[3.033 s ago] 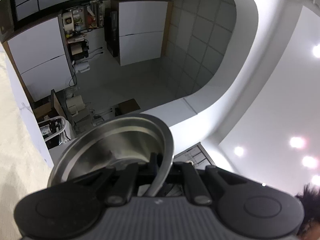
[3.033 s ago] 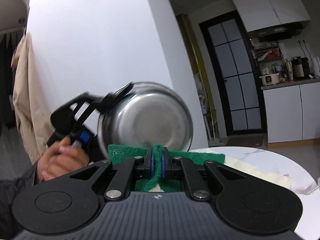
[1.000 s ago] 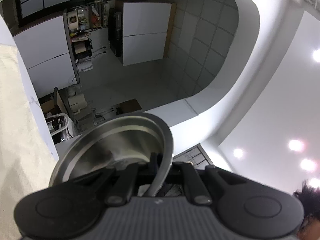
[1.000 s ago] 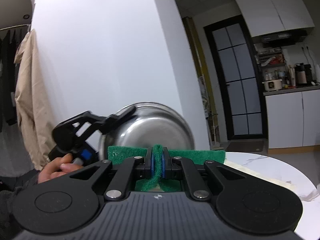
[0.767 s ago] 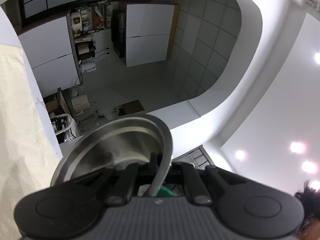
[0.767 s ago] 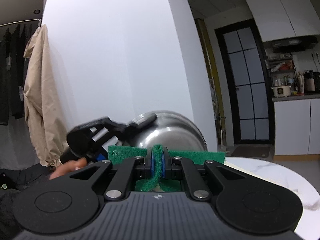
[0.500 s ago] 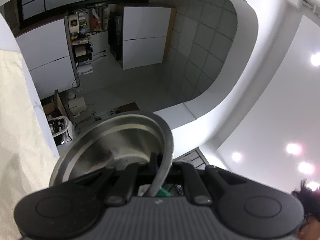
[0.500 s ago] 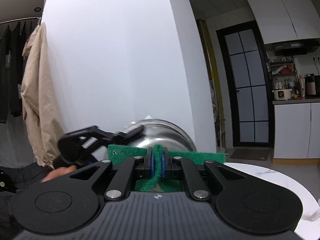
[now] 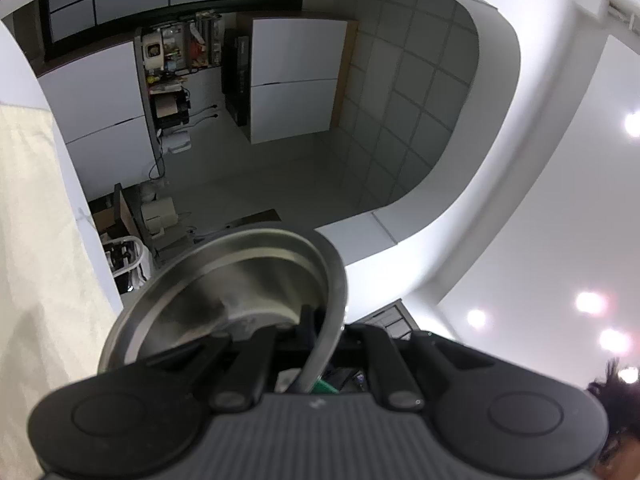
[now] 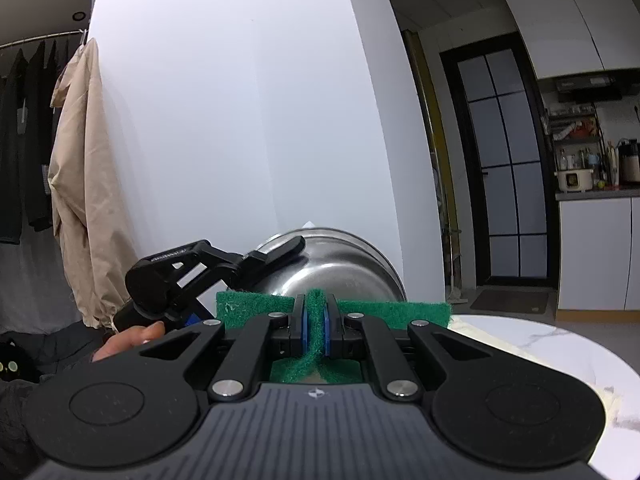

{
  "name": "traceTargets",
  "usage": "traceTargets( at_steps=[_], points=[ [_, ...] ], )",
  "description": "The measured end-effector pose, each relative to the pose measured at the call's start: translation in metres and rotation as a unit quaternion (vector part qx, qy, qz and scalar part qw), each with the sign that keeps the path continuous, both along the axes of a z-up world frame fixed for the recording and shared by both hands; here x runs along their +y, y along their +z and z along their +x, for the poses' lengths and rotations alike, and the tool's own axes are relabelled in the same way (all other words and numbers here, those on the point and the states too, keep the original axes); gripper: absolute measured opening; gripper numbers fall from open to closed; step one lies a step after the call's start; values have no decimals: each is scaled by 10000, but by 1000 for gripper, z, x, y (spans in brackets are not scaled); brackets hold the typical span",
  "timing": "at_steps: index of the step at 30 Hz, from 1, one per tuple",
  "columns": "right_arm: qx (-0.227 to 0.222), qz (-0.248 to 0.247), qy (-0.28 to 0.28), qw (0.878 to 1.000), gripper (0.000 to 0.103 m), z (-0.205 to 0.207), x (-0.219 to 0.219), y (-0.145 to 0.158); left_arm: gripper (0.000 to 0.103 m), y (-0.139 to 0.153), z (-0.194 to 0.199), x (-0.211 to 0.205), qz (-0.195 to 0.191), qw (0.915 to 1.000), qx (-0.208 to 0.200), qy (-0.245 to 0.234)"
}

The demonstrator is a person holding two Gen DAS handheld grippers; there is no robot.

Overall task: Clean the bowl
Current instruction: 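Rotate the bowl with the left gripper while the right gripper keeps scrubbing with the pad, then lower the bowl toward the cloth with the left gripper while the right gripper pulls the pad away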

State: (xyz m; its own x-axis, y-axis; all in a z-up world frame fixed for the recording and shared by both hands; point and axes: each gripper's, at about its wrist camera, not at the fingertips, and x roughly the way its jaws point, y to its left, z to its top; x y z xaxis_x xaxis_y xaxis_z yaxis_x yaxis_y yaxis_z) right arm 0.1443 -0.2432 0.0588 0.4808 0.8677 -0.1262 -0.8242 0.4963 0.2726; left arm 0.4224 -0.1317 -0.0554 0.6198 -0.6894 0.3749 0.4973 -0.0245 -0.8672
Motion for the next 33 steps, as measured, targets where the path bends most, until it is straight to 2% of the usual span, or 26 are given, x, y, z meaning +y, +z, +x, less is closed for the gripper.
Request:
traceTargets(
  at_steps=[8, 11, 14, 17, 21, 28, 30, 33],
  points=[
    [171, -113, -74, 9998, 8, 8, -2, -10, 5, 12, -4, 12, 233, 9996, -36, 154],
    [224, -149, -82, 9996, 7, 10, -4, -14, 5, 19, -9, 21, 515, 9983, -17, 280],
    [254, -159, -147, 9994, 8, 12, -9, -17, 5, 31, -14, 33, 997, 9936, 34, 526],
    [263, -184, -244, 9992, 7, 16, -19, -17, 5, 38, -15, 41, 1228, 9902, 72, 658],
    [250, -214, -354, 9988, 7, 17, -30, -18, 5, 52, -13, 48, 1772, 9801, 115, 887],
    [182, -523, -665, 9962, 7, 15, -42, -20, 5, 78, -7, 52, 2761, 9511, 165, 1378],
    [141, -787, -844, 9932, 7, 15, -41, -20, 5, 84, -6, 49, 3134, 9373, 176, 1517],
    [200, -917, -950, 9910, 7, 16, -41, -21, 5, 90, -1, 37, 3845, 9089, 208, 1601]
  ],
)
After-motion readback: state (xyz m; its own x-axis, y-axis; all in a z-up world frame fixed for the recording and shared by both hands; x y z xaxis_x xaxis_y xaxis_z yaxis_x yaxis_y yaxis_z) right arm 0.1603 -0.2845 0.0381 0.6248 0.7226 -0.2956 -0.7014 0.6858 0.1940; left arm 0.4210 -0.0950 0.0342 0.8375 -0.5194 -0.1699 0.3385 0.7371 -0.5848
